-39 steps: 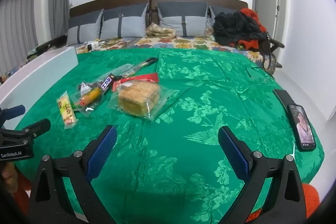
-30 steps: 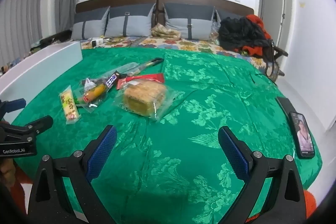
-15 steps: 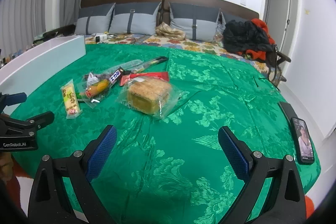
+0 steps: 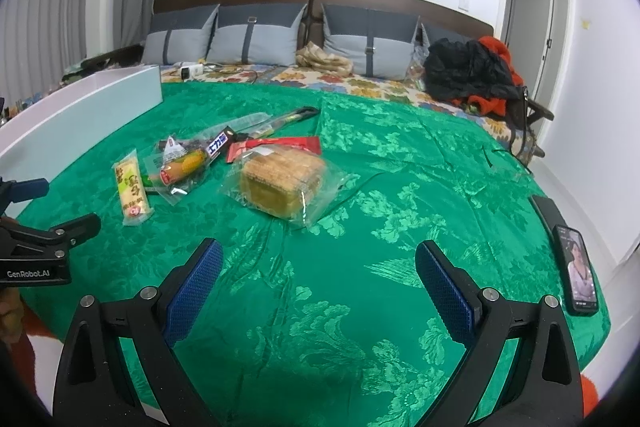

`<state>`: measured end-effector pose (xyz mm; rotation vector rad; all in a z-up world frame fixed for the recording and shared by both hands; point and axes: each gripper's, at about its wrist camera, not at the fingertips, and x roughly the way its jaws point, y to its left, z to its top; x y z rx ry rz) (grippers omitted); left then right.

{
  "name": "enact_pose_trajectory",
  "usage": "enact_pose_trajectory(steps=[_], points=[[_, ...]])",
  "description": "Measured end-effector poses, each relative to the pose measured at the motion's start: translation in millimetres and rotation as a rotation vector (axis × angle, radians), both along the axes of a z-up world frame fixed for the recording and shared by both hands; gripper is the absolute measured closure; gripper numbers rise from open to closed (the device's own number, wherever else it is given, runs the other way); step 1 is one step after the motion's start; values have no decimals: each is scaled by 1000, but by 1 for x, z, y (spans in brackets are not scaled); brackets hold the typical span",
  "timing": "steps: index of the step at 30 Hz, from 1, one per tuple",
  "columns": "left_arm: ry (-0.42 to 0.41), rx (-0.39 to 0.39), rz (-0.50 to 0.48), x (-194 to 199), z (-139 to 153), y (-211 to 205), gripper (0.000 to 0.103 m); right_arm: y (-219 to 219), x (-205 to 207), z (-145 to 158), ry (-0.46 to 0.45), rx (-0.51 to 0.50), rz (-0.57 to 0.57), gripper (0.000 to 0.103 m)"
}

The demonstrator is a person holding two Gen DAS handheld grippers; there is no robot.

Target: Organize snacks

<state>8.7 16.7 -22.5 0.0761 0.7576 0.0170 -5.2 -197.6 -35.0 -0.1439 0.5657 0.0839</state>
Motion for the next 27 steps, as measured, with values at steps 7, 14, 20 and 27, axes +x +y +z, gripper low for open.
enact_pose_trajectory(steps=[7, 14, 20, 27], points=[[-5, 3, 2, -1, 1, 3, 0, 1, 0, 0, -5, -9, 7, 4], [-5, 6, 5, -2, 2, 4, 0, 4, -1, 0, -5, -12, 13, 4], [-4, 9, 4, -3, 2, 5, 0, 5, -1, 0, 1, -10, 14, 4], [4, 17, 7, -4, 0, 5, 0, 4, 0, -2, 15, -3, 17, 4]])
